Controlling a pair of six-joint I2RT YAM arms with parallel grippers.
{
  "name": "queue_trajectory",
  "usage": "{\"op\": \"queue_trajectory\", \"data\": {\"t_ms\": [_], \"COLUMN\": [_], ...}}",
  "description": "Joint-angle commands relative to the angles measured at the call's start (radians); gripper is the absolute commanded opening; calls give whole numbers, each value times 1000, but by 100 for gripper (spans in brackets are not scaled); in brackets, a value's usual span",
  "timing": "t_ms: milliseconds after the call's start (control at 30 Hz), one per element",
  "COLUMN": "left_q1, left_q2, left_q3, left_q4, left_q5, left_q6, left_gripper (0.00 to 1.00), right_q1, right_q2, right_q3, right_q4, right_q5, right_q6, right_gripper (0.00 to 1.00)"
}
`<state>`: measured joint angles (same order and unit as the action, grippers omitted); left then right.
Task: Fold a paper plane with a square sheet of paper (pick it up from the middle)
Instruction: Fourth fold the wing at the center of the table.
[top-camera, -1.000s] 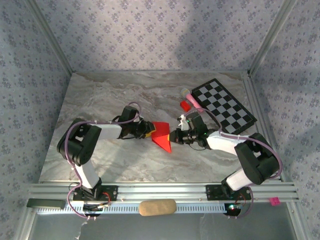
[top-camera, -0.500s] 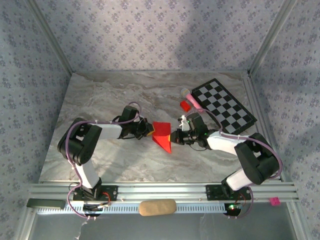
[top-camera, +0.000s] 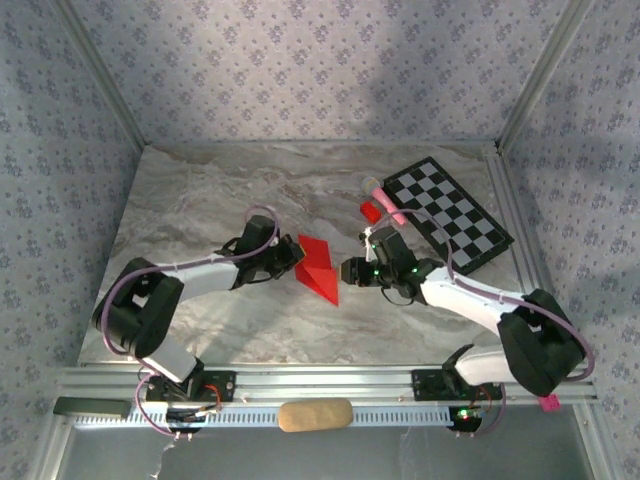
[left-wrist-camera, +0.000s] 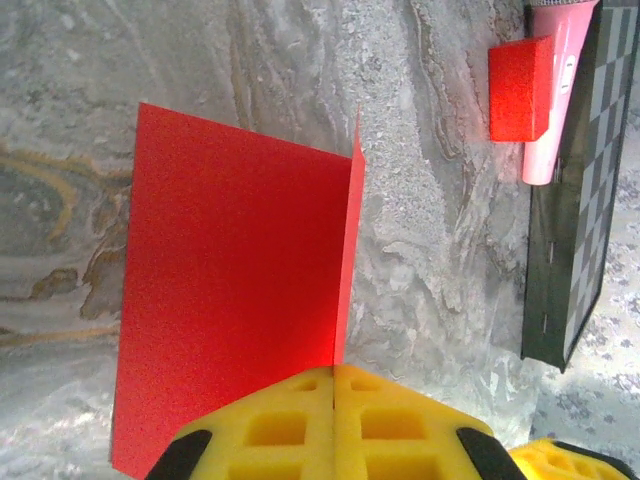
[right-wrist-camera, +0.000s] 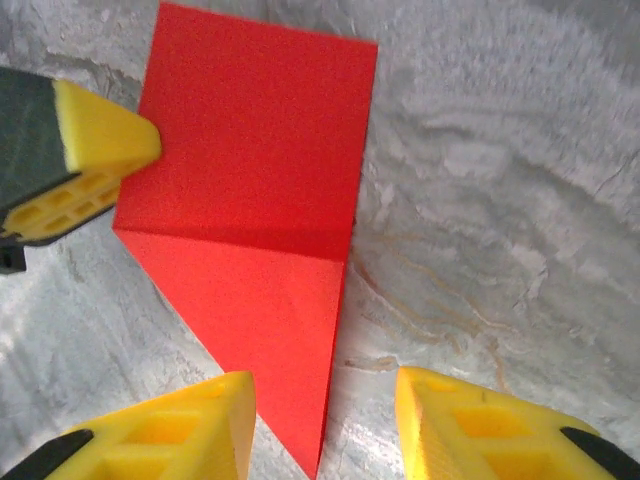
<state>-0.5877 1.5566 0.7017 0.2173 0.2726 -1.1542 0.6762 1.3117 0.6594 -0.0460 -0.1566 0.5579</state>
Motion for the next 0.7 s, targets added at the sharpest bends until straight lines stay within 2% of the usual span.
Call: {"op": "queue_trajectory", "data": {"t_ms": [0, 100, 267, 400, 667], "left_q1": [-11, -14, -13, -12, -12], "left_q2": [-34, -56, -78, -73, -74], "left_q3": [-18, -19, -16, -13, -9], "left_q4": [-31, -46, -76, -70, -82], "left_q5": [-87, -102, -119, -104, -96], "left_q6": [-49, -59, -61, -62, -61], "left_gripper": [0, 0, 0, 0, 0], "right_q1": [101, 233, 350, 401, 423], "right_q2": [-45, -49, 32, 105, 243], "right_q3": [-39, -117, -98, -91, -38], "right_q4": [94, 292, 320, 368, 409], "right_q5": [254, 386, 477, 547, 633], "right_q6": [-128, -311, -515, -577, -579], "right_gripper": [43, 44, 41, 40, 40]}}
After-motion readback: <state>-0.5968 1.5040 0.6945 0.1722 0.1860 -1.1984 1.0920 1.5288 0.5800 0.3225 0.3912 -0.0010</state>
